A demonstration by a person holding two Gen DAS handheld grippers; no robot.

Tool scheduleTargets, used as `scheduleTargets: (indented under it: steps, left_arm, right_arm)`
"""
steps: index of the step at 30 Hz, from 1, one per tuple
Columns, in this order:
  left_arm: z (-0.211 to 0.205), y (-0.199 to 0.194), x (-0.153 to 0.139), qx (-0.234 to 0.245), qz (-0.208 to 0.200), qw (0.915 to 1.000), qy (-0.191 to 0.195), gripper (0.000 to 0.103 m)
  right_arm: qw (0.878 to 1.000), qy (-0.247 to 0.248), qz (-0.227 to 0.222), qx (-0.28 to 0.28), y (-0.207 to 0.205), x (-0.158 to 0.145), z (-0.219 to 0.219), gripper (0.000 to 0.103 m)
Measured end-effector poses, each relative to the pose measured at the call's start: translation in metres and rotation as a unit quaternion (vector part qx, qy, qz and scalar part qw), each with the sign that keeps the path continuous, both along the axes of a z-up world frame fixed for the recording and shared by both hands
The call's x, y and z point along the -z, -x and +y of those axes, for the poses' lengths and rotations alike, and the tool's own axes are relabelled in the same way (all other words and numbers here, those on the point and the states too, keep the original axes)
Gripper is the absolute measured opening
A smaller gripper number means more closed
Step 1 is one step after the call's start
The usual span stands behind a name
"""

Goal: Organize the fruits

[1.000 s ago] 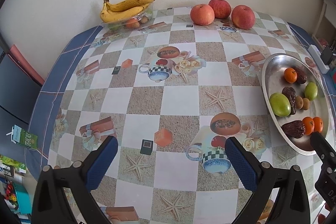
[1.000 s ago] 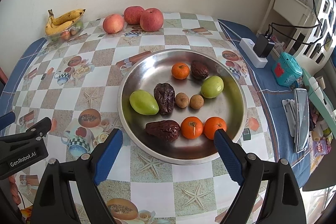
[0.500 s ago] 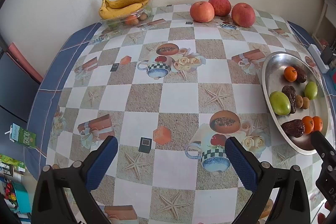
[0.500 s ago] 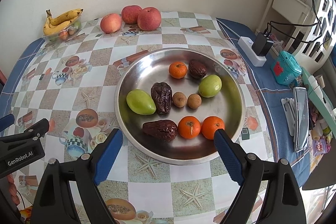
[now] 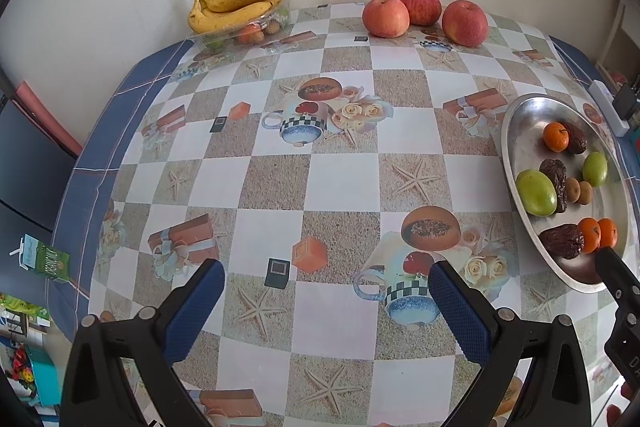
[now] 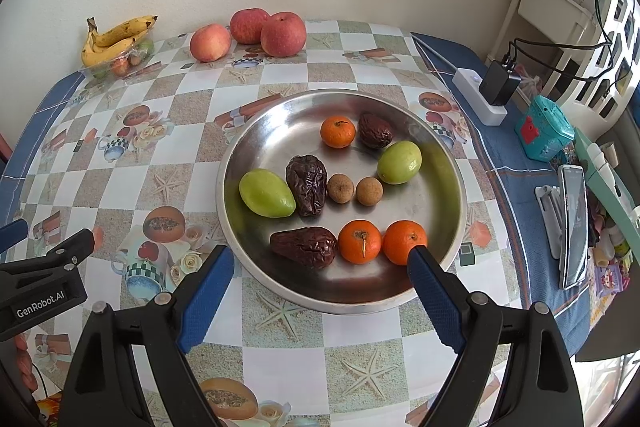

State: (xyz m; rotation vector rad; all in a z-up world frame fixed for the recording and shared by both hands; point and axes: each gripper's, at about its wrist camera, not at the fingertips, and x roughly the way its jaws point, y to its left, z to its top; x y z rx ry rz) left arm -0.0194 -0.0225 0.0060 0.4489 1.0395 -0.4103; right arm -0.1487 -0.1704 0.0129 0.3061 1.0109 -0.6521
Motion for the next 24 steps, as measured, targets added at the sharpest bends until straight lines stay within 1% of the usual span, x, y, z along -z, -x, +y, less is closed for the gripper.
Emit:
scheduleTargets:
  steps: [22, 24]
  left_arm:
    - [0.0012, -0.0018, 0.0044, 0.001, 0.013, 0.9999, -0.009, 0.103]
    - [0.0036, 0.0007, 0.0006, 0.003, 0.006, 1.0000, -0.002, 0.103]
  right_arm:
    - [1.000, 0.001, 0.004, -0.001, -0.0002, 0.0009, 0.0007, 0.089]
    - [1.000, 0.001, 0.004, -0.001, -0.0003, 0.0009, 0.0006, 0.089]
